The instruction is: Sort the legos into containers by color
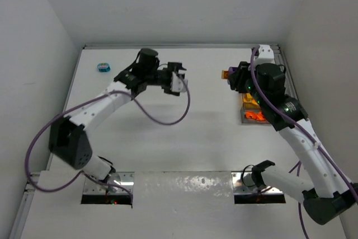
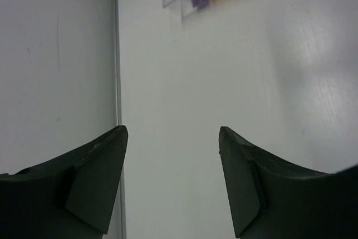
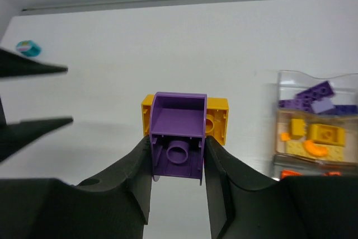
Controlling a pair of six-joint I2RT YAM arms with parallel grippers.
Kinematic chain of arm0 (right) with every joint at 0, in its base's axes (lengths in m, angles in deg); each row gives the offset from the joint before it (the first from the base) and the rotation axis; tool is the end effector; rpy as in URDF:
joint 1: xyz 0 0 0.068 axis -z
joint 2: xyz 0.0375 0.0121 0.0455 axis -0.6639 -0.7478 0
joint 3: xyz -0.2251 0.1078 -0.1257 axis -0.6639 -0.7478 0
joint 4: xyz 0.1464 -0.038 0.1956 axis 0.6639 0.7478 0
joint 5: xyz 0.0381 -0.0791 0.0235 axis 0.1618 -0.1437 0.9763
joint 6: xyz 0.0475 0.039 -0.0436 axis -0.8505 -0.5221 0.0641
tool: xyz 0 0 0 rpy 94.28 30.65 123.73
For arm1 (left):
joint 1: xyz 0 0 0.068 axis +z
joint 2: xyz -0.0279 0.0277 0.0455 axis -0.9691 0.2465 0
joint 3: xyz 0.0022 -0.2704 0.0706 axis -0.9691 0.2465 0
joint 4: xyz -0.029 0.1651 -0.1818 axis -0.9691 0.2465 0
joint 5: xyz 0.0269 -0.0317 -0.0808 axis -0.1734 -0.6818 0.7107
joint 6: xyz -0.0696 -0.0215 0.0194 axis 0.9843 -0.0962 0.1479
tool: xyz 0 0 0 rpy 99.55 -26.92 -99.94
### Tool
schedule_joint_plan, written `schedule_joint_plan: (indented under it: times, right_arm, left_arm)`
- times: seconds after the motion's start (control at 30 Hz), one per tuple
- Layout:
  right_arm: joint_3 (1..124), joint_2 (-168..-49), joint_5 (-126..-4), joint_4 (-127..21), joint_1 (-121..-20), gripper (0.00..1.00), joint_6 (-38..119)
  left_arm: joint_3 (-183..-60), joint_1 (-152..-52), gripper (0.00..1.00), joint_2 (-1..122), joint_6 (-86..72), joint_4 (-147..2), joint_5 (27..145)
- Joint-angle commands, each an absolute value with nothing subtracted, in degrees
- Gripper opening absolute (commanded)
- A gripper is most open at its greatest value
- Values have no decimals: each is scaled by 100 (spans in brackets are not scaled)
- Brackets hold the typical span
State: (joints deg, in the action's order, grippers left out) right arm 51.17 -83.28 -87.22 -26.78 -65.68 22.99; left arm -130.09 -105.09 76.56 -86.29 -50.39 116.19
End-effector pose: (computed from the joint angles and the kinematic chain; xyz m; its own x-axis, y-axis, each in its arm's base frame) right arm 0.2020 0.0729 0.3896 -0.3281 0.2905 -0.8989 -0.0470 0.9454 0.3227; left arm 0.3037 -0.2161 0.3346 0.6093 0.4893 -0.6239 0.7420 -0.0743 0.6663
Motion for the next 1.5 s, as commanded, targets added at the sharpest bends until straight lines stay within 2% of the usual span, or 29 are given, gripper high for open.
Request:
schedule_joint_plan:
  times: [0.0,0.07,0.13,0.2,0.47,0.7,0.77,0.8,0.97,1.03,1.17,1.23,1.27,1.3,1.37,1.47]
  right_arm:
    - [5003,-8531,-7787,-3336,-6551,0,1877]
    - [4950,-8645,-7550,-3477,-6559,0,1684]
    - [4924,-8733,-7268,-3574,-6586,0,1535]
    - [4898,-8856,-6952,-3592,-6621,0,1420]
    - [4634,-9173,-6661,-4127,-7147,0,1095]
    - [4739,-9393,-6898,-4347,-7517,0,1156]
    - [4792,-9437,-6863,-4330,-7526,0,1138]
    - [4809,-9472,-6863,-4313,-7526,0,1138]
    - [4810,-9472,-6828,-4357,-7535,0,1121]
    - [4810,-9481,-6819,-4392,-7535,0,1121]
    - [4783,-9481,-6819,-4453,-7553,0,1103]
    - [4792,-9481,-6836,-4453,-7535,0,1112]
    - [4792,-9481,-6845,-4462,-7544,0,1112]
    - [4792,-9472,-6863,-4445,-7544,0,1120]
    - [4845,-9463,-6959,-4270,-7535,0,1129]
    - [5020,-9376,-7721,-3701,-7526,0,1182]
  left_arm:
    - [-11808,-10667,64,6438,-9308,-6443,12338]
    - [-11103,-10780,71,5955,-9104,-7277,12313]
    - [-10918,-10895,80,5821,-8929,-7360,12103]
    - [-10899,-10965,86,5759,-8701,-7325,11971]
    - [-10715,-11124,87,5811,-8137,-7703,11645]
    - [-10873,-11211,85,5978,-7636,-7422,11742]
    - [-10873,-11220,80,6005,-7470,-7413,11681]
    - [-10881,-11220,71,6040,-7390,-7457,11628]
    - [-11031,-11229,53,6171,-7337,-7290,11451]
    - [-11048,-11220,48,6181,-7276,-7369,11513]
    - [-11092,-11273,24,6268,-7082,-7501,11470]
    - [-11084,-11291,20,6303,-6986,-7563,11382]
    - [-11119,-11299,8,6347,-6968,-7554,11355]
    - [-11145,-11299,1,6365,-6924,-7554,11303]
    - [-11224,-11308,0,6435,-6783,-7510,11110]
    - [-11312,-11308,0,6610,-6590,-7353,10557]
